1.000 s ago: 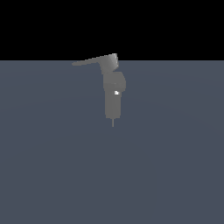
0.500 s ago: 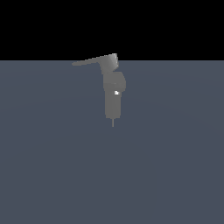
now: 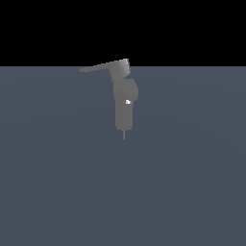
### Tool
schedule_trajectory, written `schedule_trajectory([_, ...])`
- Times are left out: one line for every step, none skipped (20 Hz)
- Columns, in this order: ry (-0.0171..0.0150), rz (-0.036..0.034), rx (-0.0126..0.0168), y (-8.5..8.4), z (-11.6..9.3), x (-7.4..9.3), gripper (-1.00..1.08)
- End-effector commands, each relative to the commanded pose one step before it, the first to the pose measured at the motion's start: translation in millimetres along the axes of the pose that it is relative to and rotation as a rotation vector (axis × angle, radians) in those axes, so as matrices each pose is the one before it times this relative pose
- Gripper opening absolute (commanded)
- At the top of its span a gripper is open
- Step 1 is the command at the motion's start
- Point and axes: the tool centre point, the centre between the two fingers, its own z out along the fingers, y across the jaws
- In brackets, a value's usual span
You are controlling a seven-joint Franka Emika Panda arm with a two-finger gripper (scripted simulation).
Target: Turn on the faucet by rotating a designated handle.
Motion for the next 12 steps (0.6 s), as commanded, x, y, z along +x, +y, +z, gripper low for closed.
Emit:
schedule_trajectory([-0.01005,0.07159,-0.00457,-13.35,8.29,12.06,-1.00])
schedule_trajectory([-0.00277,0.02818,-0.00277,-5.53,3.48,4.34,-1.00])
schedule_trajectory([-0.00224,0.02818,-0.00307,-5.65,3.59,4.14,-1.00])
schedule_trajectory([-0.00169,0.02818,-0.00334,-5.75,3.70,3.94,-1.00])
schedule_trajectory([-0.00113,0.02815,-0.00358,-5.86,3.80,3.73,-1.00])
schedule_trajectory([-0.00055,0.02812,-0.00378,-5.95,3.89,3.51,-1.00])
schedule_trajectory([0.00003,0.02807,-0.00396,-6.04,3.99,3.28,-1.00])
schedule_trajectory([0.00063,0.02800,-0.00410,-6.11,4.08,3.05,-1.00])
schedule_trajectory([0.00122,0.02792,-0.00420,-6.18,4.17,2.80,-1.00])
schedule_trajectory([0.00183,0.02782,-0.00428,-6.24,4.25,2.55,-1.00])
schedule_trajectory([0.00243,0.02770,-0.00431,-6.29,4.33,2.29,-1.00])
schedule_trajectory([0.00304,0.02758,-0.00432,-6.33,4.41,2.03,-1.00])
